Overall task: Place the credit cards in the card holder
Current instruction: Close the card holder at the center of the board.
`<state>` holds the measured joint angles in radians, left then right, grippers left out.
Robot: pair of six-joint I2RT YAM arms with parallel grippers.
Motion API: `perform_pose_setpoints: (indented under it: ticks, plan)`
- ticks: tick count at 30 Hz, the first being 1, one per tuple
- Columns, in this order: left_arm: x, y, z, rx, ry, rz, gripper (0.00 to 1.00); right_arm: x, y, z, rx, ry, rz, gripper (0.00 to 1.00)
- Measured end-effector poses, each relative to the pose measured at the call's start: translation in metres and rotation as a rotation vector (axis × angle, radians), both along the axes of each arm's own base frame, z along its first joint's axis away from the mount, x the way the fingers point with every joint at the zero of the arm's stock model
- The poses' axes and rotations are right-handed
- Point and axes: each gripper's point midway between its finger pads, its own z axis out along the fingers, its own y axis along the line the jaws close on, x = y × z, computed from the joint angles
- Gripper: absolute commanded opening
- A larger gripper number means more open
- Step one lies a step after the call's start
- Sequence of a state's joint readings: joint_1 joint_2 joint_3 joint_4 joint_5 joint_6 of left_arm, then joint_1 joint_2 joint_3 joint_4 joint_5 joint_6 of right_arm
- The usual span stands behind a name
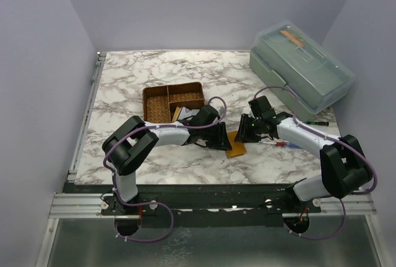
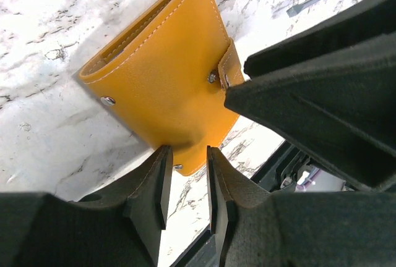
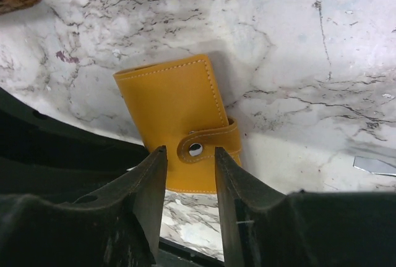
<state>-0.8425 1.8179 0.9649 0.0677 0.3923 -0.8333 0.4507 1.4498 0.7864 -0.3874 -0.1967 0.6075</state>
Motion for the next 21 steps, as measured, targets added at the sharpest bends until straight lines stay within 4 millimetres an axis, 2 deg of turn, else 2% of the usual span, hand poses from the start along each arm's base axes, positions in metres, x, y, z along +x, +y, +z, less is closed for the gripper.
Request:
perform_pose_setpoints:
  ticks: [12,21]
  plan:
    - [0.0,-0.002,0.002,-0.011,-0.007,-0.003,0.32,-0.006,-0.001,0.01,-0.247,-0.068,0.115,0.37]
    - [-0.001,-0.001,0.0,-0.009,0.001,0.001,0.32,-0.001,0.003,-0.001,-0.385,-0.069,0.157,0.29]
